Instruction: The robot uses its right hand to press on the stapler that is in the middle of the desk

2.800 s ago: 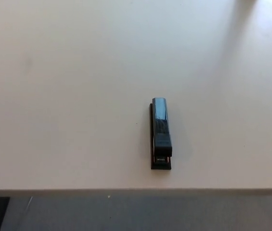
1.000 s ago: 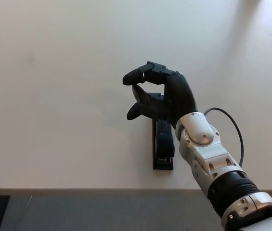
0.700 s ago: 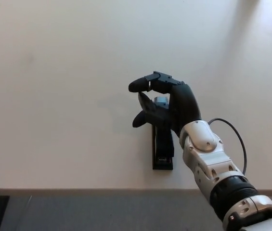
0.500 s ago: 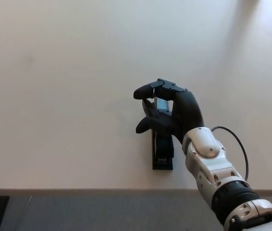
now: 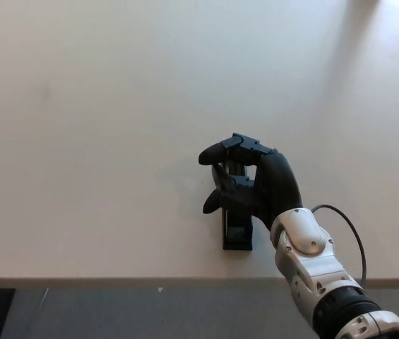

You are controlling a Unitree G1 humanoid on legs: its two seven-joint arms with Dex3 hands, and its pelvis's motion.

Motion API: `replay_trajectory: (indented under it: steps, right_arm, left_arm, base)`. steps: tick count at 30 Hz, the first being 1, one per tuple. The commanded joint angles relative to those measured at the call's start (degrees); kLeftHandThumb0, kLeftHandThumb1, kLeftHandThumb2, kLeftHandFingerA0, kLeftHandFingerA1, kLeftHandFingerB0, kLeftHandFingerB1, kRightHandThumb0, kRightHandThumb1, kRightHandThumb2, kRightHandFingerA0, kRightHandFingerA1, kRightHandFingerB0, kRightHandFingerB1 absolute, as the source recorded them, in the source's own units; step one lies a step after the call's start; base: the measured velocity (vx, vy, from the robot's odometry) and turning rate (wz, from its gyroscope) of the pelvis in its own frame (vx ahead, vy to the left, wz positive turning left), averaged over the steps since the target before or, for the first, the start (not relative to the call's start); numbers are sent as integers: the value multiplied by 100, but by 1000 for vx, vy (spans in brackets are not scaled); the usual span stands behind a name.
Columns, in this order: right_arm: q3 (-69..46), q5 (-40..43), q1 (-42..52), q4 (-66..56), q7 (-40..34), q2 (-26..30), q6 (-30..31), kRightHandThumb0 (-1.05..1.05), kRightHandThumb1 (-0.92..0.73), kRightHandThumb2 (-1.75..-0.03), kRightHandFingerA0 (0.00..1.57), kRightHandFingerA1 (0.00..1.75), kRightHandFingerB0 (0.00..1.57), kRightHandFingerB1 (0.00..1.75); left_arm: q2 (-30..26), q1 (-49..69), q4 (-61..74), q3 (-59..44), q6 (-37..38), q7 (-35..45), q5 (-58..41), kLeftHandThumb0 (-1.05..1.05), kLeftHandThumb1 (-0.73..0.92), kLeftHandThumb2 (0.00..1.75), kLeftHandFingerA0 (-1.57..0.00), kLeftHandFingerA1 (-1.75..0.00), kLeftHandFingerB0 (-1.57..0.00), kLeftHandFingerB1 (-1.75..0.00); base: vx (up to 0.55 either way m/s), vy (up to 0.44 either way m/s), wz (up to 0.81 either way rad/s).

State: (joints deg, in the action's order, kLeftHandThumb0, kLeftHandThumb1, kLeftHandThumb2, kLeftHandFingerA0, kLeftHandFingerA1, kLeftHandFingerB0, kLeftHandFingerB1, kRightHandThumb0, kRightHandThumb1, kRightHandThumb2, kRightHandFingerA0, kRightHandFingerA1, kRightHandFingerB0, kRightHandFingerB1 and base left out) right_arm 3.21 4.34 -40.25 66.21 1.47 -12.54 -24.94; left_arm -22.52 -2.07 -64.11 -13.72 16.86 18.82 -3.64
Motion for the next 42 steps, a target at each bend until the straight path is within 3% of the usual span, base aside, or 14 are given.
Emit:
replay_trajectory:
  steps: [1, 7, 8, 13, 14, 17, 18, 25, 29, 33, 34, 36, 40, 42]
  right_arm:
    - [335, -476, 1377, 915, -195, -543, 942, -9, -72, -81, 118, 108, 75, 121]
    - [720, -743, 2544, 1101, -267, -480, 636, -10, -67, -91, 116, 114, 78, 123]
    - [795, -796, 2741, 1130, -309, -455, 605, -13, -64, -93, 120, 114, 83, 119]
    - [865, -795, 3157, 1191, -322, -419, 537, -13, -67, -87, 119, 116, 82, 118]
    - [755, -683, 3182, 1216, -307, -415, 599, -15, -73, -74, 119, 115, 80, 120]
    - [755, -675, 3172, 1232, -302, -405, 622, -15, -74, -73, 119, 116, 80, 120]
    - [742, -666, 3165, 1244, -347, -385, 669, -15, -77, -70, 119, 116, 75, 123]
    - [730, -644, 3112, 1247, -401, -353, 678, -15, -76, -75, 113, 128, 75, 122]
    - [663, -581, 2869, 1225, -449, -311, 753, -18, -80, -64, 113, 129, 73, 122]
    - [370, -291, 2238, 1074, -260, -277, 604, -14, -71, -79, 116, 131, 81, 125]
    - [221, -125, 1696, 836, -174, -221, 382, -14, -67, -86, 122, 119, 84, 121]
    - [94, -7, 1141, 631, -171, -171, 354, -15, -66, -92, 121, 119, 82, 118]
    - [-44, 56, 640, 612, -152, -78, 467, -15, -66, -92, 121, 119, 82, 118]
    - [-279, 351, -278, -52, 1, 79, 246, -13, -68, -87, 125, 114, 82, 118]
  left_arm:
    - [-95, 206, -20, 38, 151, -39, 40, -37, 92, 97, -3, -38, -3, -32]
    - [51, 1113, -30, 45, 386, -32, 41, -37, 92, 100, 0, -38, -2, -33]
    - [79, 1278, -32, 89, 481, -152, 113, -19, 87, 129, 0, -48, 0, -48]
    - [130, 1608, -71, 143, 581, -166, 160, -19, 87, 129, 0, -48, 0, -48]
    - [44, 1563, -277, 207, 809, 33, 223, -39, 92, 100, 0, -38, -3, -32]
    - [-2, 1559, -314, 302, 859, -18, 310, -40, 92, 100, -1, -39, -3, -32]
    - [21, 1638, -236, 292, 1082, -21, 290, -18, 88, 131, 0, -48, 0, -48]
    - [-12, 1544, -242, 315, 924, -87, 253, -21, 86, 129, 0, -48, 0, -48]
    - [-31, 1475, -148, 342, 1057, -16, 238, -19, 88, 130, 0, -48, 0, -49]
    - [-30, 1084, -223, 276, 1009, 3, 146, -20, 87, 130, -1, -49, -1, -49]
    - [-19, 1036, -45, 285, 855, -89, 145, -20, 87, 130, 0, -48, 0, -48]
    - [-52, 745, -96, 251, 699, -27, 92, -20, 87, 130, 0, -48, 0, -48]
    - [-80, 297, -70, 236, 572, -50, 72, -20, 87, 130, 0, -48, 0, -48]
    - [-114, 215, 43, 326, 584, -214, 208, -19, 87, 130, 0, -48, 0, -48]
  base:
    - [0, 0, 0]
    - [0, 0, 0]
    - [0, 0, 0]
    - [0, 0, 0]
    - [0, 0, 0]
    - [0, 0, 0]
    - [0, 0, 0]
    - [0, 0, 0]
    - [0, 0, 0]
    - [0, 0, 0]
    - [0, 0, 0]
    - [0, 0, 0]
    - [0, 0, 0]
    - [0, 0, 0]
